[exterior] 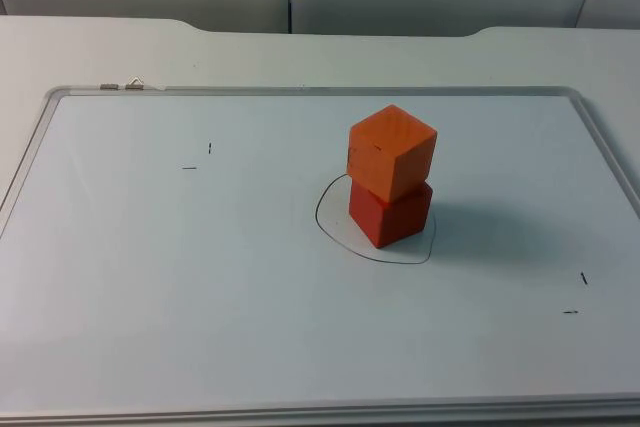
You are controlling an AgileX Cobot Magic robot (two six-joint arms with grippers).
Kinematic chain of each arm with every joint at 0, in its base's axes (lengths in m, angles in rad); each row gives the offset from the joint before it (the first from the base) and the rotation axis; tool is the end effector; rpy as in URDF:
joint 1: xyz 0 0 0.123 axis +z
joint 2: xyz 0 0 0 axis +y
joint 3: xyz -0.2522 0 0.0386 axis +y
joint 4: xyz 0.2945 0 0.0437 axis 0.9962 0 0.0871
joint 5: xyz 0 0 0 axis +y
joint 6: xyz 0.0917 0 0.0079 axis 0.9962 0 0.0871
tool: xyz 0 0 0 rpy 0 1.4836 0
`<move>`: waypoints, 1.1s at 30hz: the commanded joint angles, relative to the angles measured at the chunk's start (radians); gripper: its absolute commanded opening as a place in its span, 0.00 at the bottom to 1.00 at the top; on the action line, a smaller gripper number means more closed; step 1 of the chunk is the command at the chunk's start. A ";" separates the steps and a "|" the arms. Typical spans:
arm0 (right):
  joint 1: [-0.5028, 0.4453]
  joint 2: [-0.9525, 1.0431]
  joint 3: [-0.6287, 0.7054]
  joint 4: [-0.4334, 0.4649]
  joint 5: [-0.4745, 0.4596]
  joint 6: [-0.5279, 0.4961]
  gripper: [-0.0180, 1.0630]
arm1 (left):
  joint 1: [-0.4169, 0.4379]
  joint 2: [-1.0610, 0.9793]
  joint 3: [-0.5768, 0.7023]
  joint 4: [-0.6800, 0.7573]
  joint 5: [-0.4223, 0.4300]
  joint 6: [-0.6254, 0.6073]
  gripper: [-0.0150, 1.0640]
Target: Pick up one cube with the left hand and another cube with the right hand. First place the cube in the right hand at the target position, then stack the cube in the left hand on top.
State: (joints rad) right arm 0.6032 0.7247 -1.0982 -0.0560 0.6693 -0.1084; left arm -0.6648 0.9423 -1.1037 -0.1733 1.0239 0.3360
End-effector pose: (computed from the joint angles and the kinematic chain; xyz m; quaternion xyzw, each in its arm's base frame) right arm 0.1542 0.1023 0.4481 -0.2762 0.7258 0.1276 0.6169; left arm 0.1742 -0.1538 0.3768 0.4294 0.8120 -0.1476 0.3667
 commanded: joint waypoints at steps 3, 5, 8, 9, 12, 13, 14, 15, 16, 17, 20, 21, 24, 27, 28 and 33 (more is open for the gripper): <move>-0.002 -0.002 0.005 0.000 -0.002 -0.008 0.89 | -0.003 -0.207 0.172 0.005 -0.026 -0.077 0.89; -0.002 -0.002 0.005 0.000 -0.002 -0.008 0.89 | -0.003 -0.265 0.214 0.009 -0.026 -0.096 0.89; -0.002 -0.002 0.005 0.000 -0.002 -0.008 0.89 | -0.003 -0.461 0.349 0.036 -0.024 -0.173 0.89; -0.002 -0.002 0.005 0.000 -0.002 -0.008 0.89 | -0.003 -0.518 0.384 0.052 -0.024 -0.200 0.89; -0.002 -0.002 0.005 0.000 -0.002 -0.008 0.89 | -0.003 -0.617 0.436 0.082 -0.018 -0.252 0.89; -0.002 -0.002 0.005 0.000 -0.002 -0.008 0.89 | -0.003 -0.667 0.459 0.101 -0.013 -0.281 0.89; -0.002 -0.002 0.005 0.000 -0.002 -0.008 0.89 | -0.003 -0.714 0.476 0.118 0.000 -0.313 0.89; -0.002 -0.002 0.005 0.000 -0.002 -0.008 0.89 | -0.003 -0.749 0.487 0.134 0.013 -0.336 0.89; -0.002 -0.002 0.005 0.000 -0.002 -0.008 0.89 | -0.003 -0.749 0.487 0.134 0.013 -0.336 0.89; -0.002 -0.002 0.005 0.000 -0.002 -0.008 0.89 | -0.003 -0.788 0.498 0.144 0.026 -0.348 0.89; -0.002 -0.002 0.005 0.000 -0.002 -0.008 0.89 | -0.003 -0.864 0.518 0.173 0.052 -0.383 0.89; -0.002 -0.002 0.005 0.000 -0.002 -0.008 0.89 | -0.003 -0.889 0.529 0.173 0.056 -0.394 0.89; -0.002 -0.002 0.005 0.000 -0.002 -0.008 0.89 | -0.003 -0.931 0.550 0.188 0.061 -0.399 0.89; -0.002 -0.002 0.005 0.000 -0.002 -0.025 0.89 | -0.003 -0.942 0.584 0.205 0.067 -0.399 0.89; -0.002 -0.002 0.005 0.000 -0.002 -0.025 0.89 | -0.003 -0.942 0.589 0.205 0.055 -0.399 0.89; -0.002 -0.002 0.005 0.000 0.001 -0.025 0.89 | -0.003 -0.942 0.589 0.205 0.055 -0.399 0.89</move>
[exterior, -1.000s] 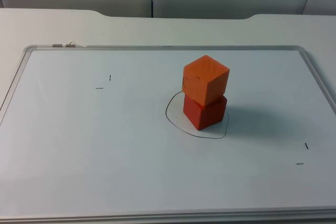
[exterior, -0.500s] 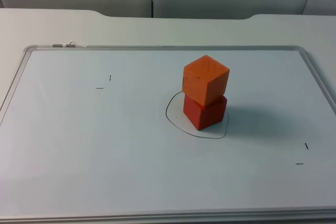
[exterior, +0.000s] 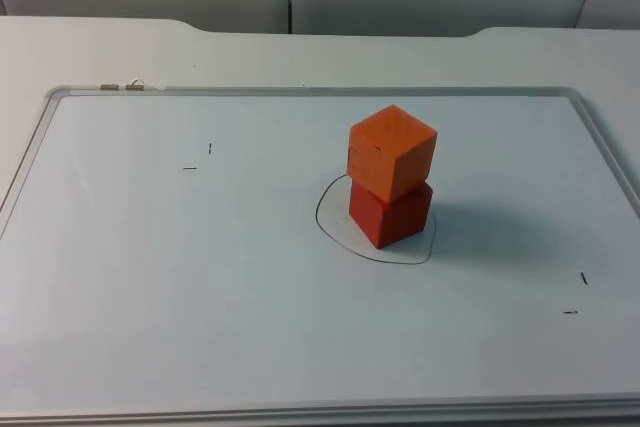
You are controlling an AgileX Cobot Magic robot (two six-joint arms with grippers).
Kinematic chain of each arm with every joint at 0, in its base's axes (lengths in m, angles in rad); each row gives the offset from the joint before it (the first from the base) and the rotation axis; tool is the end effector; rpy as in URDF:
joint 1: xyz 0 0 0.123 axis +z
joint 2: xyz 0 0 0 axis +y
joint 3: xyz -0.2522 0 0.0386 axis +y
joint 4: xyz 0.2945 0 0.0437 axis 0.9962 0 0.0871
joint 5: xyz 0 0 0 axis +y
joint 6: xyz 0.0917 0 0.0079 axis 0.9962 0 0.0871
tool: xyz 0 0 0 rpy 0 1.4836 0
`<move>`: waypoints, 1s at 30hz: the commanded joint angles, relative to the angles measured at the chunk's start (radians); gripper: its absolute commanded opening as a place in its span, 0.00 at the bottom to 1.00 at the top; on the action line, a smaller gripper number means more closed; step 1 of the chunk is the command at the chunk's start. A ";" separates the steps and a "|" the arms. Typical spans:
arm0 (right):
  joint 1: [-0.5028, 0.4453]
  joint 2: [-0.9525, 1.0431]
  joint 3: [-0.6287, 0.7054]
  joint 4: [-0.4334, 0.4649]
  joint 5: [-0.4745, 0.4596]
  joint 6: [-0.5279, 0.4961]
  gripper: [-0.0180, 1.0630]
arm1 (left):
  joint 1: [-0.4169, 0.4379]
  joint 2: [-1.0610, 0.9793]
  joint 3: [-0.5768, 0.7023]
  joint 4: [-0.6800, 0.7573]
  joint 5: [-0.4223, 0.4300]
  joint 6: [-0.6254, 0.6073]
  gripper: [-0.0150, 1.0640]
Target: Pick up one cube with the left hand and another cube with the right hand. First place the cube in the right hand at the target position, then stack the cube in the left hand on top.
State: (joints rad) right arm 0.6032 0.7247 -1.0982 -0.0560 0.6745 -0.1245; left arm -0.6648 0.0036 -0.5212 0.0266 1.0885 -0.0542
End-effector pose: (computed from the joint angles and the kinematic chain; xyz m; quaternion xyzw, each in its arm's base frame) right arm 0.1541 0.1022 0.4477 -0.2826 0.7251 0.1222 0.6160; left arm 0.0514 -0.0376 0.3033 0.2565 0.8165 -0.1695 0.4887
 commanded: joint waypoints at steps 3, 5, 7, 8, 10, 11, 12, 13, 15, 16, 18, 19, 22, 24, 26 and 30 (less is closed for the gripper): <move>-0.002 -0.002 0.005 0.000 -0.002 -0.009 0.89 | -0.003 -0.004 0.007 0.005 -0.009 -0.006 0.89; -0.002 -0.002 0.005 -0.002 -0.002 -0.012 0.89 | -0.003 -0.004 0.007 0.005 -0.009 -0.006 0.89; -0.002 -0.002 0.005 -0.002 -0.002 -0.015 0.89 | -0.003 -0.004 0.007 0.005 -0.009 -0.006 0.89; -0.002 -0.002 0.005 -0.002 -0.002 -0.015 0.89 | -0.003 -0.004 0.007 0.005 -0.009 -0.006 0.89; -0.002 -0.002 0.005 -0.002 -0.002 -0.015 0.89 | -0.003 -0.004 0.007 0.005 -0.009 -0.006 0.89; -0.002 -0.002 0.005 -0.002 -0.002 -0.015 0.89 | -0.003 -0.004 0.007 0.005 -0.009 -0.006 0.89; -0.002 -0.002 0.005 -0.002 -0.002 -0.015 0.89 | -0.003 -0.004 0.007 0.005 -0.009 -0.006 0.89; -0.002 -0.002 0.005 -0.002 -0.002 -0.015 0.89 | -0.003 -0.004 0.007 0.005 -0.009 -0.004 0.89; -0.002 -0.002 0.005 -0.002 -0.002 -0.015 0.89 | -0.003 -0.004 0.007 0.003 -0.009 -0.002 0.89; -0.002 -0.002 0.005 -0.002 -0.002 -0.015 0.89 | -0.003 -0.004 0.007 0.003 -0.009 0.005 0.89; -0.002 -0.002 0.005 -0.002 -0.002 -0.015 0.89 | -0.003 -0.004 0.007 -0.014 -0.009 0.041 0.89; -0.002 -0.002 0.005 -0.002 -0.002 -0.015 0.89 | -0.003 -0.004 0.007 -0.020 -0.009 0.054 0.89; -0.002 -0.002 0.005 -0.002 -0.002 -0.015 0.89 | -0.003 -0.004 0.007 -0.020 -0.009 0.054 0.89; -0.002 -0.002 0.005 -0.002 -0.002 -0.015 0.89 | -0.003 -0.004 0.007 -0.020 -0.009 0.054 0.89; -0.002 -0.002 0.005 -0.002 -0.002 -0.015 0.89 | -0.003 -0.004 0.007 -0.020 -0.009 0.054 0.89; -0.002 -0.002 0.005 -0.002 0.001 -0.014 0.89 | -0.003 -0.004 0.007 -0.034 -0.009 0.073 0.96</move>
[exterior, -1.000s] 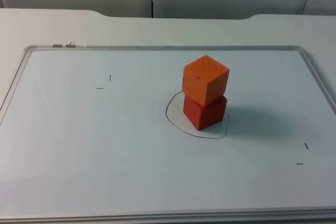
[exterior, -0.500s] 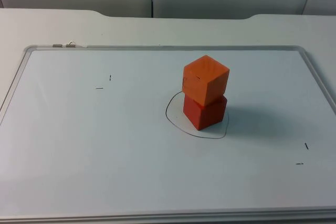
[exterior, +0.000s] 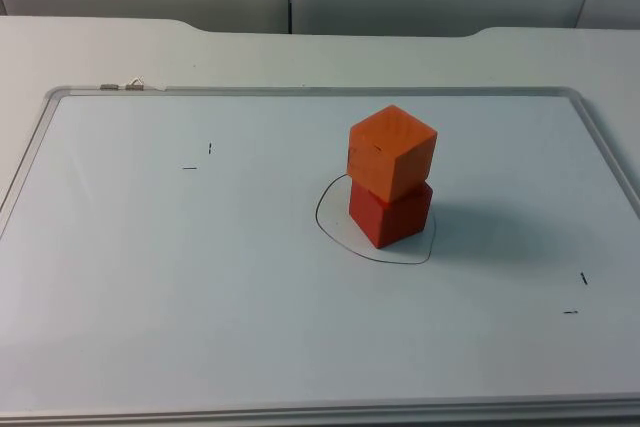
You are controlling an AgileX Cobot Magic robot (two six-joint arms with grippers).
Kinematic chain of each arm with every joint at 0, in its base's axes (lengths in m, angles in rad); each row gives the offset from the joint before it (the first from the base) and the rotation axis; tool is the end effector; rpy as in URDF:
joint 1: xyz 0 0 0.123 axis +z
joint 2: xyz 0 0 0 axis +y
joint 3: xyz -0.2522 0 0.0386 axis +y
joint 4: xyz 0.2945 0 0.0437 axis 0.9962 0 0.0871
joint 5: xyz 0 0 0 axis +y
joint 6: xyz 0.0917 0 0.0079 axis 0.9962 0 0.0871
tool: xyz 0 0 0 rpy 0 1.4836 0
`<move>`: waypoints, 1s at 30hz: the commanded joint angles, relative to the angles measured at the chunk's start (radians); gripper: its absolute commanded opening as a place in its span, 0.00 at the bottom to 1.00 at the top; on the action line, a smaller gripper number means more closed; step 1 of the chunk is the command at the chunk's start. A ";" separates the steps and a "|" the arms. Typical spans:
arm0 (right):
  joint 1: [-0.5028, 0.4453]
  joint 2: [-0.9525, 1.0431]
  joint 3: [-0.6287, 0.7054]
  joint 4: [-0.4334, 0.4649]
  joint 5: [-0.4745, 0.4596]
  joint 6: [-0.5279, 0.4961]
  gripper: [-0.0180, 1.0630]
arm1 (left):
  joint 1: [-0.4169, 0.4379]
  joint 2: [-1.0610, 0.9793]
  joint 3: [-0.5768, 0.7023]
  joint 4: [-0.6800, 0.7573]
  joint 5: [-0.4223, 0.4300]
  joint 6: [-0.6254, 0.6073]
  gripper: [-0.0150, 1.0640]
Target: Pick up one cube with the left hand and another cube with the right hand. First place the cube in the right hand at the target position, then stack the cube in the left hand on top.
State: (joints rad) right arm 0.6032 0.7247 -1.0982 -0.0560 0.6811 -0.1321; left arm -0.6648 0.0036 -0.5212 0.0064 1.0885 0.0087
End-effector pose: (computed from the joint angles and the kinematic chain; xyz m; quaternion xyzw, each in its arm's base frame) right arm 0.1540 0.1021 0.4471 -0.2860 0.7260 0.1192 0.6139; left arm 0.0504 -0.0389 0.3033 0.2826 0.8079 -0.1636 0.4906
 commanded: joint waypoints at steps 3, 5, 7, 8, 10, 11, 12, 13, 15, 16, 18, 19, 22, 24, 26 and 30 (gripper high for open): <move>-0.002 -0.002 0.005 -0.002 -0.006 -0.007 0.89 | -0.003 -0.004 0.007 -0.014 -0.009 0.010 0.99; -0.002 -0.002 0.005 -0.002 -0.006 -0.007 0.89 | -0.003 -0.004 0.007 -0.014 -0.009 0.010 0.99; -0.002 -0.002 0.005 -0.002 -0.006 -0.007 0.89 | -0.003 -0.004 0.007 -0.014 -0.009 0.010 0.99; -0.002 -0.002 0.005 -0.002 -0.006 -0.007 0.89 | -0.003 -0.004 0.007 -0.014 -0.009 0.010 0.99; -0.002 -0.002 0.005 -0.002 -0.006 -0.007 0.89 | -0.003 -0.004 0.007 -0.014 -0.009 0.010 0.99; -0.002 -0.002 0.005 -0.002 -0.006 -0.007 0.89 | -0.003 -0.004 0.007 -0.014 -0.009 0.010 0.99; -0.002 -0.002 0.005 -0.002 -0.002 -0.007 0.89 | -0.003 -0.004 0.007 -0.014 -0.009 0.010 0.99; -0.002 -0.002 0.005 0.000 0.001 -0.007 0.89 | -0.003 -0.004 0.007 -0.014 -0.009 0.010 0.99; -0.002 -0.002 0.005 0.000 0.001 -0.007 0.89 | -0.003 -0.004 0.007 -0.014 -0.009 0.010 0.99; -0.002 -0.002 0.005 0.000 0.001 -0.007 0.89 | -0.003 -0.004 0.007 -0.014 -0.009 0.010 0.99; -0.002 -0.002 0.005 0.000 0.001 -0.007 0.89 | -0.003 -0.004 0.007 -0.014 -0.009 0.010 0.99; -0.002 -0.002 0.005 0.000 0.001 -0.007 0.89 | 0.001 -0.004 0.007 -0.014 -0.009 0.010 0.99; -0.002 -0.002 0.005 0.000 0.001 -0.007 0.89 | 0.041 -0.004 0.007 -0.006 -0.009 0.010 0.99; -0.002 -0.002 0.005 0.000 0.001 -0.007 0.89 | 0.069 -0.004 0.007 -0.006 -0.009 0.010 0.99; -0.002 -0.002 0.005 0.000 0.001 -0.007 0.89 | 0.135 -0.004 0.007 -0.006 -0.009 0.010 0.99; -0.002 -0.002 0.005 0.000 0.001 -0.007 0.89 | 0.255 -0.004 0.007 -0.006 -0.009 0.010 0.99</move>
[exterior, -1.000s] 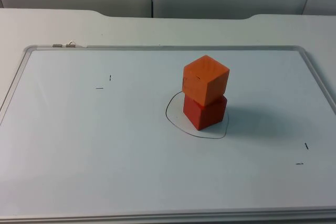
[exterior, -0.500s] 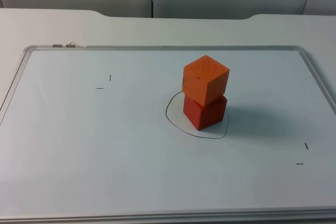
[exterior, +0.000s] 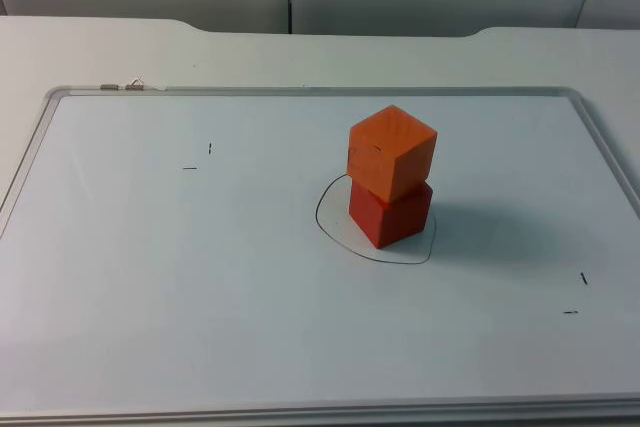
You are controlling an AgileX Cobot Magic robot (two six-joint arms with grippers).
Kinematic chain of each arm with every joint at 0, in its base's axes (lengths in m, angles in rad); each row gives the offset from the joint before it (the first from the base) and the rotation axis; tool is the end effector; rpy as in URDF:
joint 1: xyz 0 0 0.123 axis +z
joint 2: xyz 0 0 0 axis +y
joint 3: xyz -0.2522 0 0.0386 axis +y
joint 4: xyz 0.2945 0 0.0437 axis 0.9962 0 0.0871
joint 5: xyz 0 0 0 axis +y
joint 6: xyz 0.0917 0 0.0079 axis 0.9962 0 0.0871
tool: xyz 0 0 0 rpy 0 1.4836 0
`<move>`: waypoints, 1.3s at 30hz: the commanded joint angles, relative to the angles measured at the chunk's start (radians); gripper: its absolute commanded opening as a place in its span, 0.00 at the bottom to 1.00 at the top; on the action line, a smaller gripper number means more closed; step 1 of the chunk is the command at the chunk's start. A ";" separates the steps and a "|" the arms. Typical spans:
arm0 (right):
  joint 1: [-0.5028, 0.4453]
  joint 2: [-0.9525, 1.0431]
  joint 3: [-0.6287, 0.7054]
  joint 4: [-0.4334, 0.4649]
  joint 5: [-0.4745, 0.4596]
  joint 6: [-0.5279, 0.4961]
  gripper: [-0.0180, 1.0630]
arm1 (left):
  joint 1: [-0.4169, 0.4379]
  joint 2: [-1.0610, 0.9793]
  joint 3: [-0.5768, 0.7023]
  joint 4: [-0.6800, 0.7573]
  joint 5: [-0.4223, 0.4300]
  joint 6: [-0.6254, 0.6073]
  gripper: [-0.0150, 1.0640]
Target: Pick up one cube with the left hand and another cube with the right hand. First place the cube in the right hand at the target position, then stack the cube in the left hand on top.
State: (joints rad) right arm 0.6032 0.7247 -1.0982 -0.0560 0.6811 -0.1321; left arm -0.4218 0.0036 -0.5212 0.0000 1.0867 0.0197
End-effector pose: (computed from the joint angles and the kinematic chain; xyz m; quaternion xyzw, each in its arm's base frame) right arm 0.1540 0.1021 0.4471 -0.2860 0.7260 0.1192 0.6139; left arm 0.0582 -0.0261 0.3034 0.1873 0.8347 -0.1034 0.5075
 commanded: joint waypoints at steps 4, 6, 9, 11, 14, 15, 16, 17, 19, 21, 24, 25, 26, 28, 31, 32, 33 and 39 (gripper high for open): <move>-0.002 -0.002 0.005 0.000 0.001 -0.007 0.89 | 0.150 -0.004 0.007 0.000 -0.008 -0.001 0.99; -0.002 -0.002 0.005 0.002 0.002 -0.007 0.89 | 0.219 -0.004 0.007 0.000 -0.008 -0.001 0.99; -0.002 -0.002 0.005 0.002 0.004 -0.007 0.89 | 0.272 -0.004 0.007 0.000 -0.008 -0.001 0.99; -0.002 -0.002 0.005 0.004 0.006 -0.007 0.89 | 0.322 -0.004 0.007 0.000 -0.008 -0.001 0.99; -0.002 -0.002 0.005 0.004 0.009 -0.007 0.89 | 0.368 -0.004 0.007 0.000 -0.008 -0.001 0.99; -0.002 -0.002 0.005 0.004 0.009 -0.007 0.89 | 0.383 -0.004 0.007 0.000 -0.008 -0.001 0.99; -0.002 -0.002 0.005 0.004 0.009 -0.007 0.89 | 0.393 -0.004 0.007 0.000 -0.008 -0.001 0.99; -0.002 -0.002 0.005 0.004 0.009 -0.007 0.89 | 0.403 -0.004 0.007 0.000 -0.008 -0.001 0.99; -0.002 -0.002 0.005 0.004 0.014 -0.009 0.89 | 0.410 -0.004 0.007 0.000 -0.008 -0.001 0.99; -0.002 -0.004 0.005 0.040 0.035 -0.075 0.89 | 0.417 -0.004 0.007 0.000 -0.008 -0.001 0.99; -0.002 -0.018 0.005 0.099 0.069 -0.168 0.89 | 0.417 -0.004 0.007 0.000 -0.008 -0.001 0.99; -0.002 -0.029 0.005 0.126 0.094 -0.190 0.89 | 0.417 -0.004 0.007 0.000 -0.008 -0.001 0.99; -0.002 -0.044 0.007 0.141 0.125 -0.198 0.89 | 0.417 -0.004 0.007 0.000 -0.008 -0.001 0.99; -0.002 -0.080 0.027 0.141 0.152 -0.198 0.89 | 0.417 -0.004 0.007 0.000 -0.008 -0.001 0.99; -0.002 -0.181 0.140 0.141 0.159 -0.182 0.89 | 0.417 -0.004 0.007 0.000 -0.008 -0.001 0.99; -0.002 -0.181 0.140 0.141 0.159 -0.182 0.89 | 0.417 -0.004 0.007 0.000 -0.008 -0.001 0.99; -0.002 -0.216 0.191 0.141 0.162 -0.182 0.89 | 0.417 -0.004 0.007 0.000 -0.008 -0.001 0.99; -0.002 -0.421 0.365 0.141 0.226 -0.125 0.89 | 0.417 -0.004 0.007 0.000 -0.008 -0.001 0.99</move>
State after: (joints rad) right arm 0.6032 0.3422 -0.7582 0.0811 0.8990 -0.2799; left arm -0.0094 0.0036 -0.5212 0.0000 1.0867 0.0220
